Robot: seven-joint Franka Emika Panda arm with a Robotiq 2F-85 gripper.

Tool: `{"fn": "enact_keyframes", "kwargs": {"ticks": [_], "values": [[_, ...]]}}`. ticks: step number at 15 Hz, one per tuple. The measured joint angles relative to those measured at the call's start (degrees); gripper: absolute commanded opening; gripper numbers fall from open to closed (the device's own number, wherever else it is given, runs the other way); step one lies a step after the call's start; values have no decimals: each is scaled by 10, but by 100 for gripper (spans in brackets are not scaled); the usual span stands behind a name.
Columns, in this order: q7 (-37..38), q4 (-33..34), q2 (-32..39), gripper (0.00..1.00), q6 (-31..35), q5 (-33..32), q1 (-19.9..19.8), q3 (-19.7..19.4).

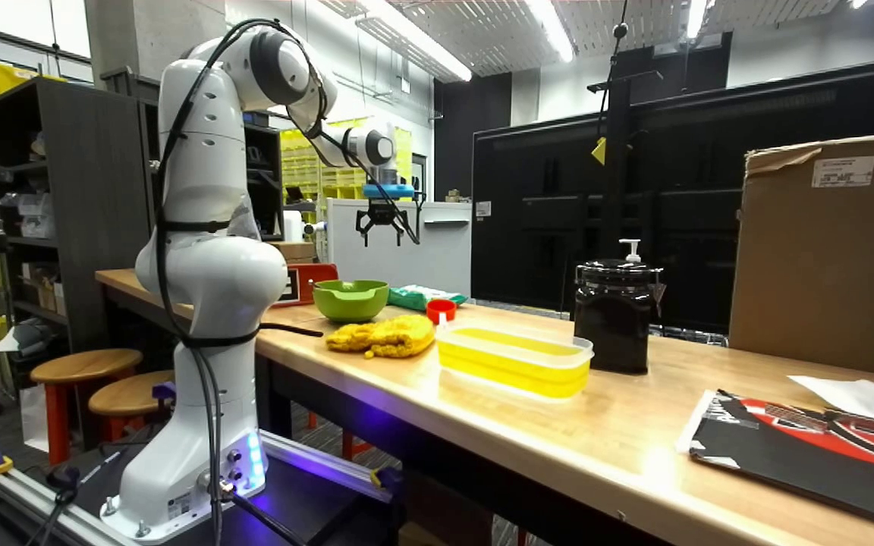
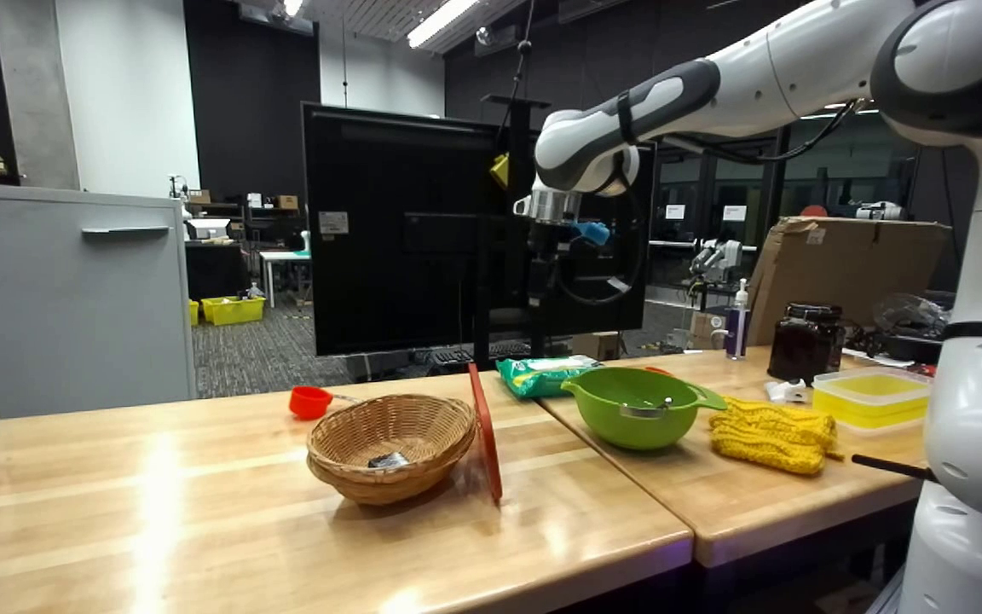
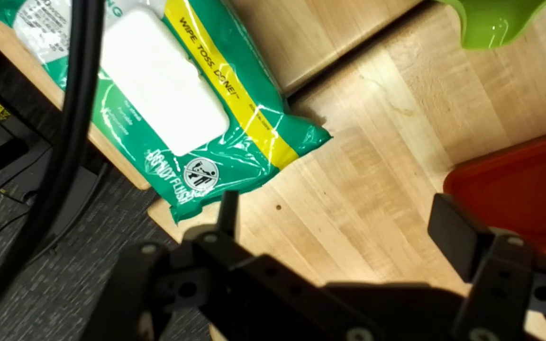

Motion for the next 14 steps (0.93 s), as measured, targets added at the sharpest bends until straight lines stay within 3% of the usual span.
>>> {"fn": "enact_keyframes", "kwargs": {"ticks": [8,14], "values": [[212,-16,0,100,42,2,50,46],[440,-15,3,100,42,-64,95,91]]}}
